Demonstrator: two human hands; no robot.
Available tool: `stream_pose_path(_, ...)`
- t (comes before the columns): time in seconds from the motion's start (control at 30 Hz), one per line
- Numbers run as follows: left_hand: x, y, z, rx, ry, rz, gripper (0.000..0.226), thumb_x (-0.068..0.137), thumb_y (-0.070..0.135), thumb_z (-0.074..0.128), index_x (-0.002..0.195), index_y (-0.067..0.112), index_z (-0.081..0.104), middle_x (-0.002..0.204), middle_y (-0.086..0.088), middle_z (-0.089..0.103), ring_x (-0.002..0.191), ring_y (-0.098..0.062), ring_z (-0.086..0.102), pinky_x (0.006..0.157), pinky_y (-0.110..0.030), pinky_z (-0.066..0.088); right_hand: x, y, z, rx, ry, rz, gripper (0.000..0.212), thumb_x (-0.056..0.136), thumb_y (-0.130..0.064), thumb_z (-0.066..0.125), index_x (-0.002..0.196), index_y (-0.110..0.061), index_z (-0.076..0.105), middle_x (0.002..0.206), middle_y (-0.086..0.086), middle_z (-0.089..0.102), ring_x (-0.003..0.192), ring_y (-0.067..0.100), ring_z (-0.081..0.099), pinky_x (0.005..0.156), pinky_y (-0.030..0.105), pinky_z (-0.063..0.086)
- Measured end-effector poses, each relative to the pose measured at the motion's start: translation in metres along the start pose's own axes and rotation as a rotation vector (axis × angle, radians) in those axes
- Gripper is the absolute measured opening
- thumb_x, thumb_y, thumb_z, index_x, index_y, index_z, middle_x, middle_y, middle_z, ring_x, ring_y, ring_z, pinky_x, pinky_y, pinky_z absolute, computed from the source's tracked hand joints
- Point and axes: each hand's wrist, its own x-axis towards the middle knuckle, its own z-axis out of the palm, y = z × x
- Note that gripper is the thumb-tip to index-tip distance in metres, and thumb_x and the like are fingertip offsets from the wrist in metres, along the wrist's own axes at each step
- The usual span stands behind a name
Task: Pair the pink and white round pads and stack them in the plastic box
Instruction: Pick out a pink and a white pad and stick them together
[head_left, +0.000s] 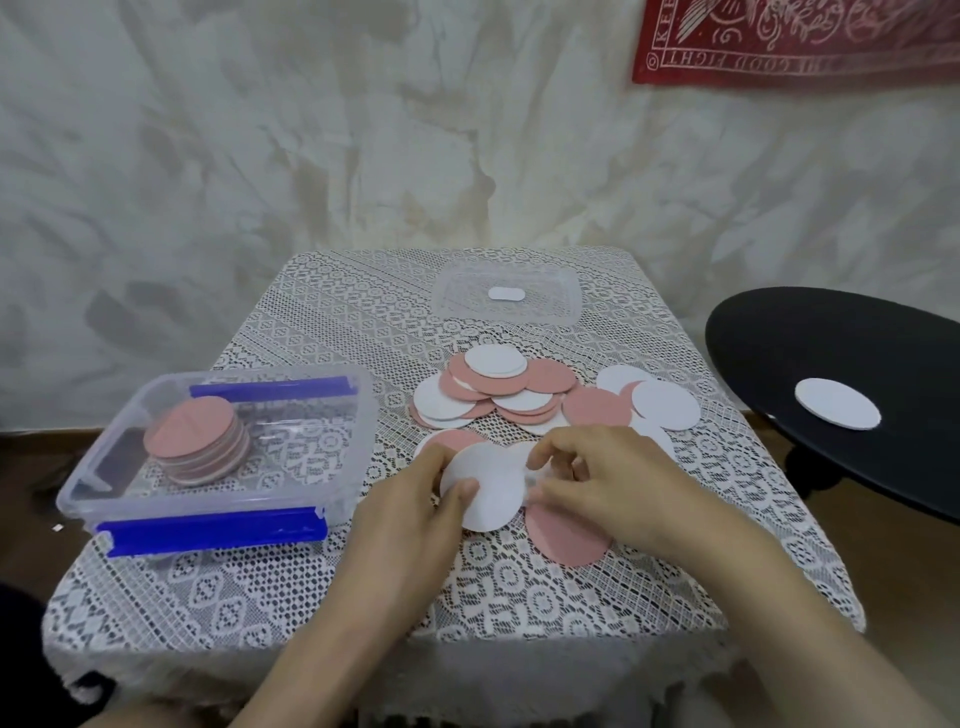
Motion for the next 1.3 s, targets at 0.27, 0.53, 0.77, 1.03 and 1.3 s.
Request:
stream_pose_path(0.27, 0.001, 0.007, -0.003, 0.001, -0.013, -0.028, 0.013, 0.098, 0.034, 0.055, 0.110, 0.035, 0.061, 0.093, 0.016, 0.071, 0.086, -0.003, 0.063, 0.080, -0.036, 0.053, -0.004, 0.009, -0.008, -0.123, -0.034, 0.059, 0.041, 0.077, -0.051, 0.080, 0.109, -0.037, 0.059, 0.099, -0.016, 0.052, 0.090, 0.007, 0.056, 0.076, 0.032, 0.048)
stream_pose_path(0.53, 0.000, 0.004, -0.002, -0.063, 0.003, -0.055, 0.014, 0.099, 0.032, 0.055, 0.106, 0.040, 0.063, 0.091, 0.021, 0.071, 0.083, 0.005, 0.062, 0.070, -0.029, 0.049, 0.008, 0.018, -0.005, 0.110, 0.070, 0.054, 0.022, 0.090, -0.035, 0.072, 0.085, -0.024, 0.054, 0.080, -0.008, 0.062, 0.071, 0.011, 0.054, 0.065, 0.031, 0.043)
stream_pose_path(0.77, 0.000, 0.001, -0.002, -0.109, -0.016, -0.033, 0.026, 0.103, 0.024, 0.046, 0.101, 0.046, 0.060, 0.070, 0.030, 0.063, 0.068, -0.001, 0.060, 0.059, -0.023, 0.041, 0.004, 0.018, -0.008, 0.505, 0.069, -0.019, 0.012, 0.099, -0.021, 0.063, 0.087, -0.019, 0.062, 0.062, -0.017, 0.058, 0.054, 0.005, 0.050, 0.054, 0.020, 0.043)
stream_pose_path(1.03, -0.002, 0.007, 0.002, -0.342, -0.144, -0.013, 0.021, 0.104, 0.031, 0.046, 0.109, 0.036, 0.066, 0.064, 0.002, 0.062, 0.051, -0.005, 0.053, 0.051, -0.025, 0.040, 0.000, -0.003, 0.011, 0.622, 0.028, -0.019, 0.012, 0.096, -0.014, 0.067, 0.097, -0.006, 0.058, 0.066, -0.001, 0.062, 0.050, 0.012, 0.059, 0.049, 0.025, 0.050)
stream_pose_path(1.3, 0.002, 0.003, -0.006, -0.280, -0.058, -0.068, 0.018, 0.099, 0.025, 0.056, 0.108, 0.038, 0.064, 0.092, 0.018, 0.069, 0.077, 0.001, 0.062, 0.057, -0.010, 0.042, 0.008, 0.009, 0.006, 0.149, 0.163, 0.009, 0.023, 0.093, -0.038, 0.068, 0.115, -0.034, 0.062, 0.087, -0.009, 0.063, 0.068, 0.007, 0.058, 0.065, 0.031, 0.046)
